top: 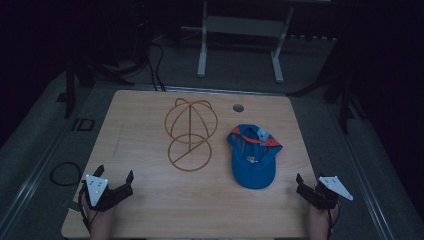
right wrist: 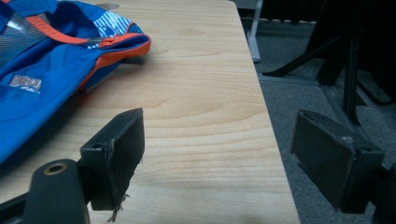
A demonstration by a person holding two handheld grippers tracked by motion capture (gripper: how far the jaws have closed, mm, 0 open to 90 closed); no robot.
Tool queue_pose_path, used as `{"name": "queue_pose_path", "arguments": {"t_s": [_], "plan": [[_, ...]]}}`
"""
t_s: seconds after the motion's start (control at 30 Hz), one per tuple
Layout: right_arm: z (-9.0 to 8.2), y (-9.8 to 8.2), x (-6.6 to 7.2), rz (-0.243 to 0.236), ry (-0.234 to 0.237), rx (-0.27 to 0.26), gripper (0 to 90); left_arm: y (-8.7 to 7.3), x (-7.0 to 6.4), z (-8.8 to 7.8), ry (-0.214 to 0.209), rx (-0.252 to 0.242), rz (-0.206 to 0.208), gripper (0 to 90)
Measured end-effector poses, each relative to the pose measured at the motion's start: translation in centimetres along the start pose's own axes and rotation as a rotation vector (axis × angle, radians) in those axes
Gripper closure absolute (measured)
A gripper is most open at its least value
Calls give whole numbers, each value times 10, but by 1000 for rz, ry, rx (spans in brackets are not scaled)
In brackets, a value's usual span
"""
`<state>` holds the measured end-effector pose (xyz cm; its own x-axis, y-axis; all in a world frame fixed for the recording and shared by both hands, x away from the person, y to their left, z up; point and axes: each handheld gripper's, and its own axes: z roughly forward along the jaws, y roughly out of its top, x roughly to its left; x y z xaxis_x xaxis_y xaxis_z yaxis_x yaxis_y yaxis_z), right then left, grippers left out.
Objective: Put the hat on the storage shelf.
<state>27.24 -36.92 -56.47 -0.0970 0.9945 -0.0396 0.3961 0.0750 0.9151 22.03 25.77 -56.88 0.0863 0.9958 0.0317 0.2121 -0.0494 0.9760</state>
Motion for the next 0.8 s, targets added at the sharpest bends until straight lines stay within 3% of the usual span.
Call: {"name": "queue_pose_path", "arguments": {"t_s": [0.27,0.47,0.57,0.8], "plan": [[-1,0,-3,50,-10,-5,175,1,0,0,-9,1,-10,49],[1,3,-6,71,4,38,175,3,-1,-1,-15,-26,-53,38],[1,12,-9,79,6,39,175,5,-1,-2,-77,-57,-98,34],[1,40,-7,58,38,45,170,4,-8,1,-133,2,-73,34]]}}
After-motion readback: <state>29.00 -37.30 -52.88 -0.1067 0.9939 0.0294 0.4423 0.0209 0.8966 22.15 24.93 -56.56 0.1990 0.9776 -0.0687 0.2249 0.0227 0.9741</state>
